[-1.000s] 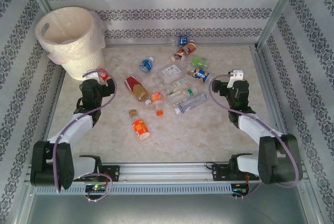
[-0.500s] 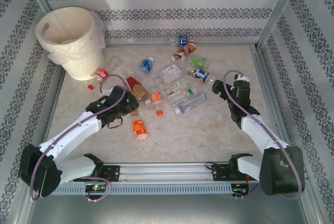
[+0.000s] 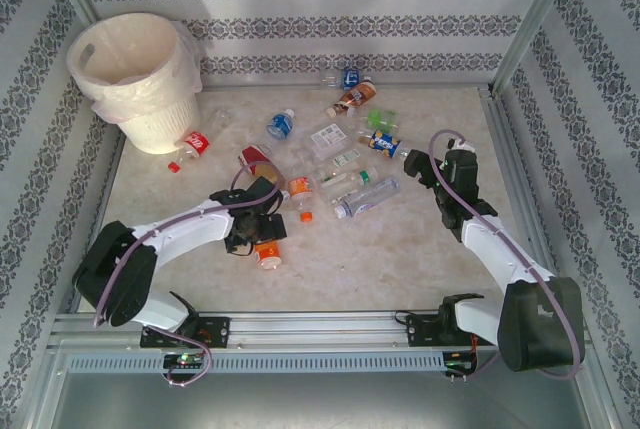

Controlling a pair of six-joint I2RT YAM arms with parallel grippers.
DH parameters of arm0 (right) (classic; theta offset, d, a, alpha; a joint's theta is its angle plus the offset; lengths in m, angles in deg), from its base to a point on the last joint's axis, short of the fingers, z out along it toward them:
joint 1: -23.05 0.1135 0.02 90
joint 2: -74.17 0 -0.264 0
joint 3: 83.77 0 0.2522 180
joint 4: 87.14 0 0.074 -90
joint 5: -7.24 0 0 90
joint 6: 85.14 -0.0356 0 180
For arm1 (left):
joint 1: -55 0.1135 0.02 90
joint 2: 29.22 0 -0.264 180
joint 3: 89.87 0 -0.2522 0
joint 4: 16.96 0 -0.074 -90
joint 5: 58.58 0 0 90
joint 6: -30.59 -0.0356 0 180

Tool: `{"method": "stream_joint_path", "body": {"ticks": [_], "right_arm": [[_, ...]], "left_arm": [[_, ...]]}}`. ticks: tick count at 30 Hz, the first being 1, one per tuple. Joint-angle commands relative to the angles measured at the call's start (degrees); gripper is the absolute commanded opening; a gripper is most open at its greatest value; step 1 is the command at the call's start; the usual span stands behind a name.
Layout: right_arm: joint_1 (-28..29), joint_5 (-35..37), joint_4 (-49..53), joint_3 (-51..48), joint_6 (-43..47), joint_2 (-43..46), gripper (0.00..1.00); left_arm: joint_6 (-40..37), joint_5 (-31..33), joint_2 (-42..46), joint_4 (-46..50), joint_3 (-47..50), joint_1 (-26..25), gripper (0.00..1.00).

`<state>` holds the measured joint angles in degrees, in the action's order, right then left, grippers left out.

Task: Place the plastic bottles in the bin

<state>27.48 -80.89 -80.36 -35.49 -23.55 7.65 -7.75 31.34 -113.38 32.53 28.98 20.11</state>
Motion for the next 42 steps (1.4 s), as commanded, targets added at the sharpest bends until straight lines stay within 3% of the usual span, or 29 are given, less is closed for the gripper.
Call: {"method": "stream_joint_path", "body": {"ticks": [1, 4, 11, 14, 22, 28, 37, 42], "right_arm": [[0.99, 0.73, 1.07, 2.08, 0.26, -0.19, 0.98], [1.3, 1.23, 1.51, 2.63, 0.93, -0.1, 0.98], [1.99, 2.49, 1.67, 4.13, 1.78, -0.19, 0.98], [2.47, 2.36, 1.54, 5.0, 2.19, -0.1, 0.98], [4.51, 2.3, -0.88, 6.3, 4.05, 1.61, 0.98], [6.0, 1.42, -3.17, 7.64, 4.32, 2.06, 0.98], [7.97, -3.91, -5.4, 10.15, 4.57, 2.27, 0.98], [7.88, -4.77, -5.89, 11.09, 3.5, 3.02, 0.98]], "left_arm": [[-4.38, -2.12, -1.76, -2.79, 0.12, -0.7, 0.95], [-5.9, -3.12, -3.32, -4.84, 1.45, -0.75, 0.89], [-6.56, -1.81, -4.74, -5.99, 1.62, -0.62, 0.63], [-6.82, 0.37, -3.1, -4.46, 0.39, -0.34, 0.58], [-9.48, 12.25, 9.3, 0.3, -8.46, 4.98, 0.57], [-17.2, 25.58, 13.34, -10.77, -15.9, 9.86, 0.58], [-28.03, 27.89, 8.67, -30.72, -27.7, 22.49, 0.58], [-31.16, 26.48, 3.26, -34.49, -36.1, 30.0, 0.59]]}}
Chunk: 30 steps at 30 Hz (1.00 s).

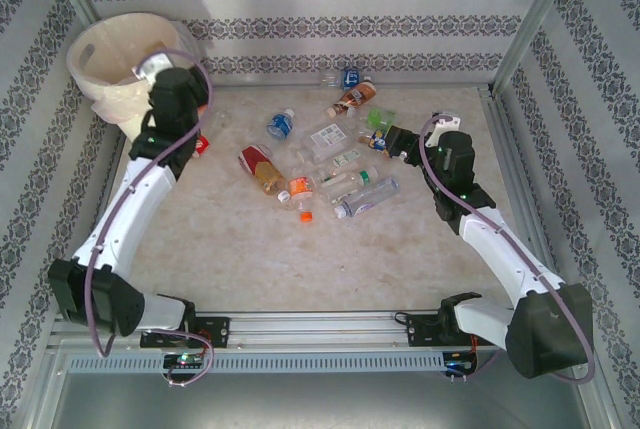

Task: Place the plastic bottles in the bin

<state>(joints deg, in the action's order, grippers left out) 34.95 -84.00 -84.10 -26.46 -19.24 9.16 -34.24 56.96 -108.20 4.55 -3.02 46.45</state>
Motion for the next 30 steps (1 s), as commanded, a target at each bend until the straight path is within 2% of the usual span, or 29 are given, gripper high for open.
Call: {"method": "stream_joint_path", "body": {"ticks": [1, 6, 13, 18, 30], "right_arm": [[0.55, -1.67, -2.19, 2.15, -0.82, 1.59, 0.98], [0.58, -1.14, -1.89, 2.07, -0.69, 1.8, 0.98], [0.58, -0.37, -1.16, 2.07, 0.11, 2.52, 0.98], [0.58, -0.21, 0.46, 2.61, 0.37, 3.25, 0.98], [0.68, 0.4, 2.1, 2.59, 0.61, 4.41, 0.98]], "left_arm": [[-4.97, 0.42, -3.35, -6.52, -5.87, 5.19, 0.59], [-7.57, -0.22, -9.55, -7.49, -12.19, 9.82, 0.59], [-5.39, -1.31, -16.56, -5.56, -17.52, 15.98, 0.6], [-5.5, -3.91, -21.33, -2.24, -21.59, 18.28, 0.61], [-4.42, -3.3, -31.89, 9.98, -31.2, 21.78, 0.61]]}}
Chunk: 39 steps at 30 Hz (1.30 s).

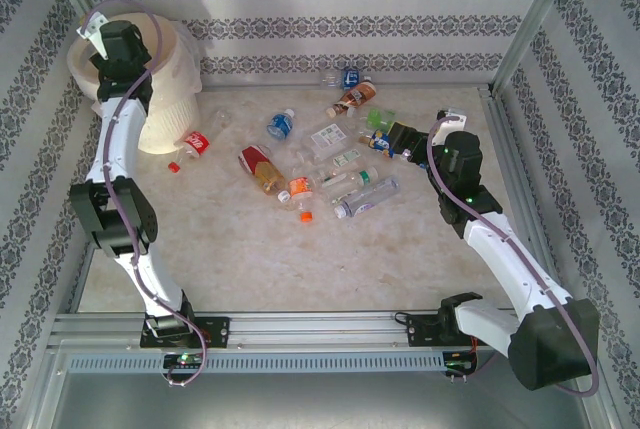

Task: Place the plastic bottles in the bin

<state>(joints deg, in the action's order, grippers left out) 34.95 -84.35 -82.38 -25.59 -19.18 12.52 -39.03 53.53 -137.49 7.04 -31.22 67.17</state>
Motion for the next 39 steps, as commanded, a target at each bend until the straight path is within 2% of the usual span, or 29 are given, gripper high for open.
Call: {"method": "stream_joint_path", "body": {"ticks": [1, 5, 8, 16, 24, 28, 33, 35, 39], "right_arm": [[0.77, 0.8, 0.61, 1.71, 0.7, 1.08, 0.98], [0.88, 1.47, 1.01, 1.41, 1.11, 1.22, 0.98], [0.92, 1.98, 1.08, 1.1, 0.84, 1.05, 0.98], [0.97, 1.3, 2.07, 2.05, 1.2, -0.64, 0.98], [1.14, 0.67, 2.48, 2.68, -0.1, -3.61, 0.98], [1.16, 3.27, 3.57, 2.2, -1.85, -4.51, 0.98], [1.05, 10.06, 6.96, -0.95, -8.96, -4.96, 0.98], [1.07, 11.2, 8.67, -2.5, -12.13, -5.14, 0.98], [1.15, 10.05, 12.04, -4.8, -18.86, -6.37, 0.98]], "left_arm": [[0.65, -0.16, -3.51, 8.47, -4.33, 1.26, 0.62], [4.8, -2.59, -6.65, 17.07, -10.26, 1.37, 0.61], [8.84, -5.63, -6.26, 22.0, -10.8, 1.2, 0.61], [12.92, -12.28, -2.28, 27.3, -9.44, 1.17, 0.64], [13.72, -15.85, -0.85, 28.81, -11.5, 1.2, 0.8], [13.37, -17.97, -0.48, 29.48, -13.08, 1.2, 0.88], [11.46, -23.43, 2.56, 26.09, -10.93, 1.11, 0.94], [10.22, -25.29, 3.99, 24.73, -10.29, 1.11, 0.99], [6.94, -30.05, 7.81, 21.57, -8.56, 0.89, 1.0]]}}
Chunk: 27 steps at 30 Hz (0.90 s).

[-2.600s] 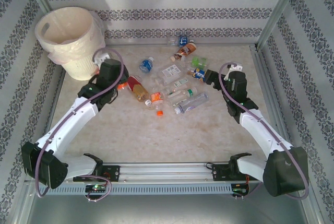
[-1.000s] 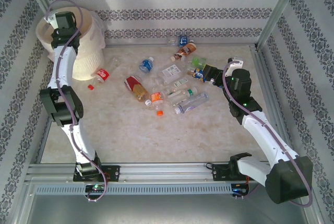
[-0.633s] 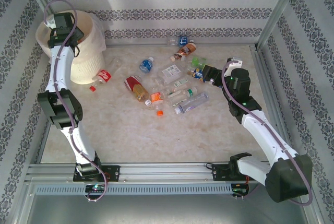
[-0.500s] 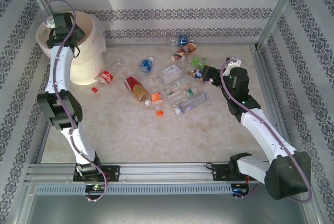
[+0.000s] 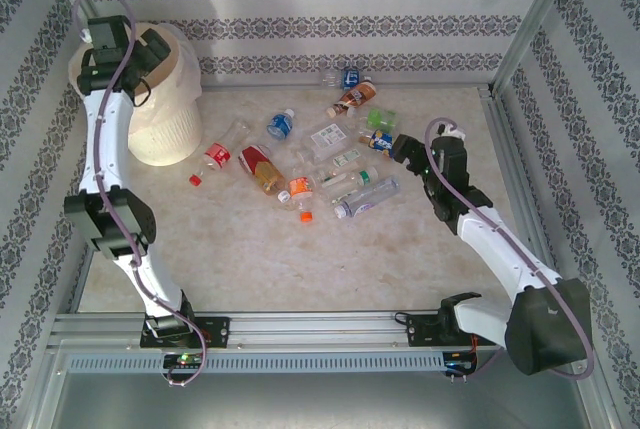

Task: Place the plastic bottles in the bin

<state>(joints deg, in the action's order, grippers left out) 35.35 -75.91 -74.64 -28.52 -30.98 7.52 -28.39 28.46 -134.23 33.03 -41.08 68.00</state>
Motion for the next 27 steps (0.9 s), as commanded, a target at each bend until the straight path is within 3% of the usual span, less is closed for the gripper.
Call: {"method": "stream_joint_path", "body": {"ticks": [1, 6, 12, 22, 27], "right_arm": [[0.87, 0.95, 4.83, -2.18, -8.43, -1.9, 0.98], [3.06, 1.31, 7.08, -2.88, -16.08, -5.88, 0.98], [3.53, 0.39, 7.27, -0.21, -21.12, -12.73, 0.96], [4.91, -3.64, 6.05, 5.77, -28.89, -22.89, 0.93], [5.55, -3.56, 5.21, 7.2, -32.55, -26.39, 0.89]], "left_arm": [[-4.31, -6.2, 5.68, -5.63, 2.23, -0.11, 1.0], [-5.18, -14.3, 12.85, -13.72, 10.24, -2.1, 1.0], [-5.13, -22.33, 18.98, -18.99, 19.56, -7.87, 1.0], [-7.01, -20.71, 22.09, -21.99, 30.98, -25.43, 1.0], [-2.84, -19.63, 21.02, -26.49, 37.73, -33.04, 1.0]]}}
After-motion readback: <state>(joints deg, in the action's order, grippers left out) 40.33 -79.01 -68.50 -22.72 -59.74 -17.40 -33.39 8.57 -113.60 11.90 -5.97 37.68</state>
